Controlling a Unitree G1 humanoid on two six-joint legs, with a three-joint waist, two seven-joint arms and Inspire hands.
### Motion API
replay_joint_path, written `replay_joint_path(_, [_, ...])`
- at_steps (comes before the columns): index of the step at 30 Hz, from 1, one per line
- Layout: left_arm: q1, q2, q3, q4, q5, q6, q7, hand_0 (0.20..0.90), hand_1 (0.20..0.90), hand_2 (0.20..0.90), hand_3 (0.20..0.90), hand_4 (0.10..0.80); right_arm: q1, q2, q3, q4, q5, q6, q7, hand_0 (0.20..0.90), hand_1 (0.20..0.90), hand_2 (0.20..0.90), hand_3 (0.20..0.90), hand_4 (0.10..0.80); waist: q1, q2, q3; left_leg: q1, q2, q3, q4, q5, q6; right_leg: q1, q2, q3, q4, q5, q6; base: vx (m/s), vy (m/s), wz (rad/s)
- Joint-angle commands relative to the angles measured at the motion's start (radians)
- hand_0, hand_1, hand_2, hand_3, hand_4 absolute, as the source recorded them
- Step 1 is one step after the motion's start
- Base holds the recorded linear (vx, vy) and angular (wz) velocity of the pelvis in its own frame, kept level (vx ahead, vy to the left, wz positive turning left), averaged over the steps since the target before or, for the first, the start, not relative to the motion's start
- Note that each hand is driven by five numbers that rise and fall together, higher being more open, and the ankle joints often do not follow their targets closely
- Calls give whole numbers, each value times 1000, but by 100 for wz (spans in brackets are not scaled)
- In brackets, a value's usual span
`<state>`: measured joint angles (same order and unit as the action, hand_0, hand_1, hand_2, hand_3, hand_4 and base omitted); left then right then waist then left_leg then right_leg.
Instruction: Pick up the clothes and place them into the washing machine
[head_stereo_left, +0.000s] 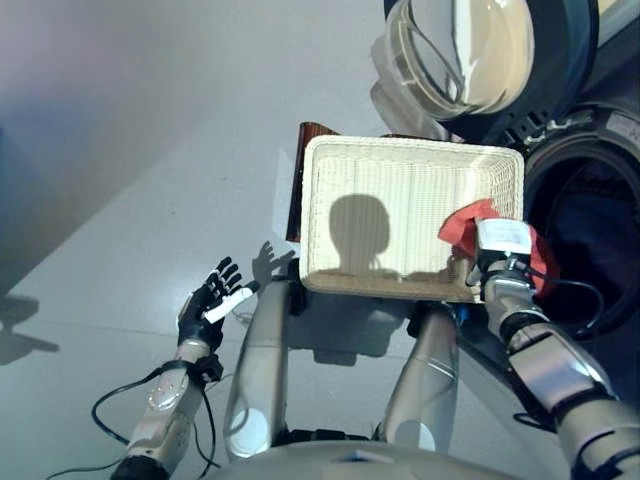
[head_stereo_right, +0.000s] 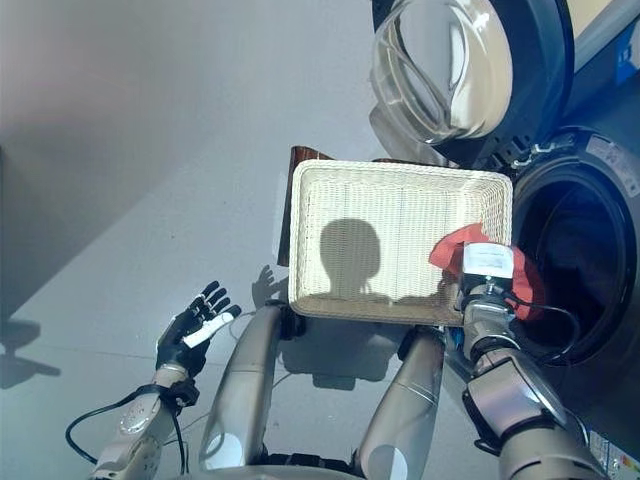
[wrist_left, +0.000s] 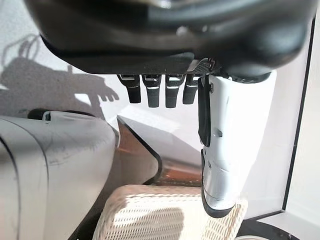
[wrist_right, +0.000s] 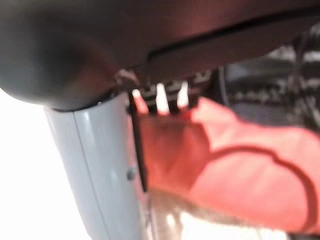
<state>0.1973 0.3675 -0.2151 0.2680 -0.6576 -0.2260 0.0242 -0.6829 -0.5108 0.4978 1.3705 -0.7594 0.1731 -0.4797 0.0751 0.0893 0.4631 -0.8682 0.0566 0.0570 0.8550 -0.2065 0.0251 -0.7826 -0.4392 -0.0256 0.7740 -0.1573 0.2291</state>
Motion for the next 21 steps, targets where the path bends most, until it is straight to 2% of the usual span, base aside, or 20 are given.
replay_joint_path(1, [82,48,27,-124,28,-53,4,900,900,900,900,800,-18,-25,-41,69,37,50,14,900,900,900,900,800,27,43,-39,-8,59,-123,-34,12,-115,-33,4,32,19,38,-57,-30,7,1])
replay_joint_path(8, [97,70,45,-163,35,-51,1,900,900,900,900,800,-52,-32,-29,88,15,75,24,900,900,900,900,800,38,57,-42,-39,55,-118,-12,7,-109,-79,0,50,47,33,-59,0,0,0])
replay_joint_path(9, [98,70,47,-166,37,-51,3,900,900,900,900,800,-56,-36,-25,84,8,79,23,812,812,812,812,737,38,57,-42,-44,53,-116,-9,7,-109,-84,1,52,50,33,-59,0,0,0])
replay_joint_path(10, [99,72,50,-174,39,-52,4,900,900,900,900,800,-61,-45,-21,81,0,82,23,631,631,631,631,608,38,57,-42,-50,53,-116,-5,7,-109,-92,0,54,54,34,-59,-32,20,-2])
replay_joint_path(11, [99,74,50,-176,42,-52,7,900,900,900,900,800,-64,-53,-15,79,-11,87,26,491,491,491,491,508,37,57,-42,-56,53,-115,-2,7,-109,-99,0,56,57,34,-59,-34,17,-2])
replay_joint_path(12, [99,74,52,-182,42,-51,7,900,900,900,900,800,-66,-64,-5,69,-26,90,28,200,200,200,200,300,36,56,-43,-63,53,-115,2,7,-109,-107,-1,61,60,36,-59,-31,12,-3])
replay_joint_path(15, [110,69,64,-184,52,-48,13,900,900,900,900,800,-63,-97,15,41,-73,100,41,200,200,200,200,300,26,47,-45,-69,57,-117,2,7,-111,-117,0,64,67,35,-60,0,0,0])
replay_joint_path(21, [114,51,88,-165,54,-45,28,900,900,900,900,800,-39,-119,-21,2,-59,119,19,200,200,200,200,300,10,28,-48,-60,62,-116,-22,18,-117,-109,5,57,53,42,-62,0,0,0])
